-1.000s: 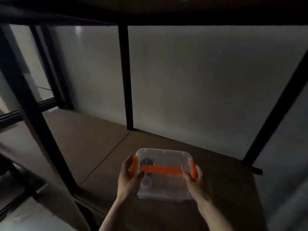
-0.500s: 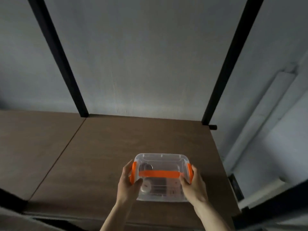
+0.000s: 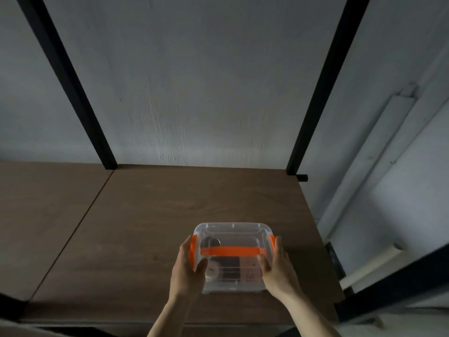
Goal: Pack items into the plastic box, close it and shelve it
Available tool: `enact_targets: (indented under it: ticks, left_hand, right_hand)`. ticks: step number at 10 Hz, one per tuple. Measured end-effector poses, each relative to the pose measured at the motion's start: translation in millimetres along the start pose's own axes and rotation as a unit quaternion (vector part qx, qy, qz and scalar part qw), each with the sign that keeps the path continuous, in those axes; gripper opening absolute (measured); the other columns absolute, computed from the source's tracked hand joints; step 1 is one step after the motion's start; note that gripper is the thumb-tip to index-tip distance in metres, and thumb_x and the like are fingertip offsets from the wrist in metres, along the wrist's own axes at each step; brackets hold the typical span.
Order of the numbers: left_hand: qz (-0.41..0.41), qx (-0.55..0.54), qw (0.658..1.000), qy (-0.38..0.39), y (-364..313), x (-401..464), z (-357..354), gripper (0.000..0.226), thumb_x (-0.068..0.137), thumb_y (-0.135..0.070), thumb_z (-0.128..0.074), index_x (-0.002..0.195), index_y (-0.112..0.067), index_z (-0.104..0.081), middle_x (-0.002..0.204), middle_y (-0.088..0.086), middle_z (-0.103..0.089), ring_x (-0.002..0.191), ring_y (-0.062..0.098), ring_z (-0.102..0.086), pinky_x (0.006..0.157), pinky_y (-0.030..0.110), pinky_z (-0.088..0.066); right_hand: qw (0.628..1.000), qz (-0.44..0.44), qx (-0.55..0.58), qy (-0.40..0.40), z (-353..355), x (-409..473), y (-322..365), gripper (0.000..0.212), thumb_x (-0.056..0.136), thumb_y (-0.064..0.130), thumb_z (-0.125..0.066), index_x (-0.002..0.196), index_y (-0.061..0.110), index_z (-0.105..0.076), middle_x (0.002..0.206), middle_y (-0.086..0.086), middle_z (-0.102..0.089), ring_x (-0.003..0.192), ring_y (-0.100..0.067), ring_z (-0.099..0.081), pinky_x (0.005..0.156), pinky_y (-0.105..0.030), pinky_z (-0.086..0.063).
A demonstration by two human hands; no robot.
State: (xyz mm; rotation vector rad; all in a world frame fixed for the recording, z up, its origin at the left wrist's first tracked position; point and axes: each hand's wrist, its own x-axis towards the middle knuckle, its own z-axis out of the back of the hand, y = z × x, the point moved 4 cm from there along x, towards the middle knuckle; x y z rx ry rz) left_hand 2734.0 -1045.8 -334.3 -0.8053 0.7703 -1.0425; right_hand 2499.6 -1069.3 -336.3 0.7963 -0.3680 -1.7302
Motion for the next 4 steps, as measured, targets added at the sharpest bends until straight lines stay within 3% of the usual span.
enact_targets:
  ticks: [1,2,3,4]
  left_hand:
    - [-0.039,0.061,0.997,-0.010,2,-6,1,0.064,0.091,-0.028,-0.062,0.148,-0.037,-0.031,0.144,-0.007,-0.052,0.120,0.020,-0.060,0.085,0.033,-0.049]
    - [-0.061,0.142,0.988,-0.005,6,-17,6,0.064,0.092,-0.049,-0.052,0.149,-0.039,-0.025,0.141,-0.006,-0.052,0.116,0.019,-0.061,0.083,0.034,-0.052]
    - [-0.082,0.219,0.972,-0.004,3,-32,15,0.065,0.088,-0.063,-0.042,0.146,-0.035,-0.030,0.134,-0.006,-0.056,0.116,0.018,-0.058,0.086,0.036,-0.052]
    - [-0.099,0.264,0.959,-0.012,-5,-54,28,0.069,0.084,-0.069,-0.039,0.142,-0.032,-0.035,0.134,-0.007,-0.056,0.119,0.019,-0.056,0.092,0.038,-0.049]
  right_hand:
    - [0.997,0.007,-0.073,-0.024,7,-5,-4,0.082,0.099,0.062,-0.033,0.162,0.024,0.002,0.162,-0.007,-0.035,0.141,-0.029,-0.047,0.108,-0.050,-0.047]
    - [0.989,0.044,-0.133,-0.050,15,-15,-5,0.075,0.098,0.064,-0.028,0.161,0.029,-0.006,0.161,-0.004,-0.037,0.140,-0.025,-0.047,0.107,-0.045,-0.048]
    - [0.979,0.083,-0.180,-0.050,25,-32,-1,0.069,0.100,0.061,-0.025,0.161,0.033,-0.011,0.161,-0.003,-0.036,0.143,-0.024,-0.044,0.110,-0.043,-0.045]
    - [0.967,0.115,-0.216,-0.068,35,-55,3,0.062,0.101,0.056,-0.031,0.156,0.029,-0.027,0.152,-0.002,-0.046,0.134,-0.022,-0.051,0.104,-0.040,-0.051]
